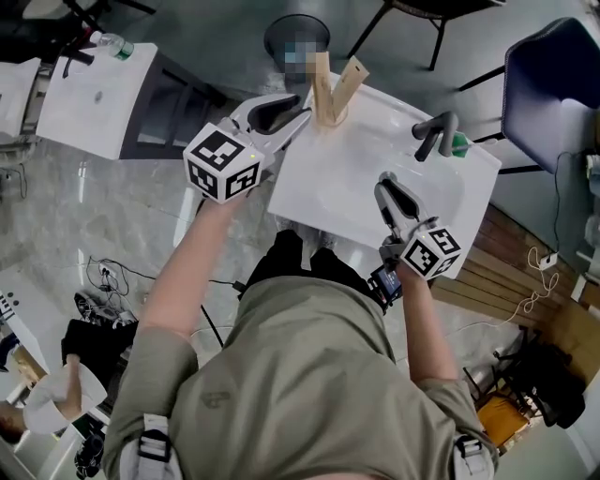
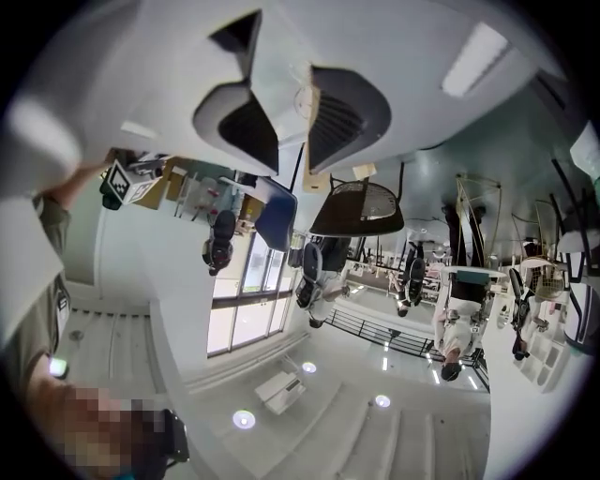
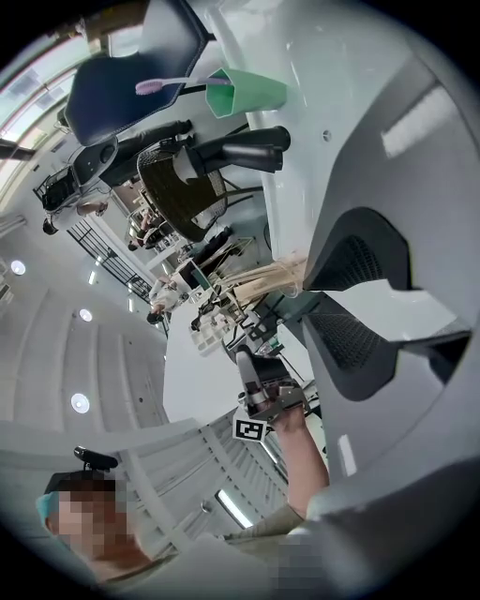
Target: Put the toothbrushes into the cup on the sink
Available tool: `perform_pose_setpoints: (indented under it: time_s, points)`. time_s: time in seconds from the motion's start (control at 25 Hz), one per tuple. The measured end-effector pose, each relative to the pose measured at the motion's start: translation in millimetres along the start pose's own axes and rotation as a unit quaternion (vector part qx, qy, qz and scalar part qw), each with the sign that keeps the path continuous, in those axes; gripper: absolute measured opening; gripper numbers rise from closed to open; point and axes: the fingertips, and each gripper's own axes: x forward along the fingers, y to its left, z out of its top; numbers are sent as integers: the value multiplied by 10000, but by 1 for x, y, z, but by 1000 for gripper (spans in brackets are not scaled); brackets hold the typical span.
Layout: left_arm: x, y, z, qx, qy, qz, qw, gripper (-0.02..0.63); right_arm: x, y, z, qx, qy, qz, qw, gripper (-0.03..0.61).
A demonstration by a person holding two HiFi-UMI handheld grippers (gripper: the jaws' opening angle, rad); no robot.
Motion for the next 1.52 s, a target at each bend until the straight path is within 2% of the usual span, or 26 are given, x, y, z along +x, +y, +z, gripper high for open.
perform_pose_setpoints:
  time_s: [0.16, 0.4, 1.04, 1.4, 1.52]
  points:
    - [-14, -23, 4, 107, -78, -97, 9999, 63, -6, 6, 1, -38, -60, 29, 10000, 81]
    - [-31, -48, 8, 150, -165, -169, 9996, 32, -17, 16, 5, -87, -135, 62, 9999, 81]
    - [-58, -78, -15, -103, -96, -146, 9998, 6, -23, 45, 14, -212, -271, 377, 9987, 81]
    - [-62, -101, -40, -329, 33, -267, 9991, 6, -22, 65, 18, -283, -262, 628, 9973, 78]
    - [-64, -109, -53, -422, 117, -310, 9986, 6, -25, 69, 19, -297, -271, 679, 9969, 53]
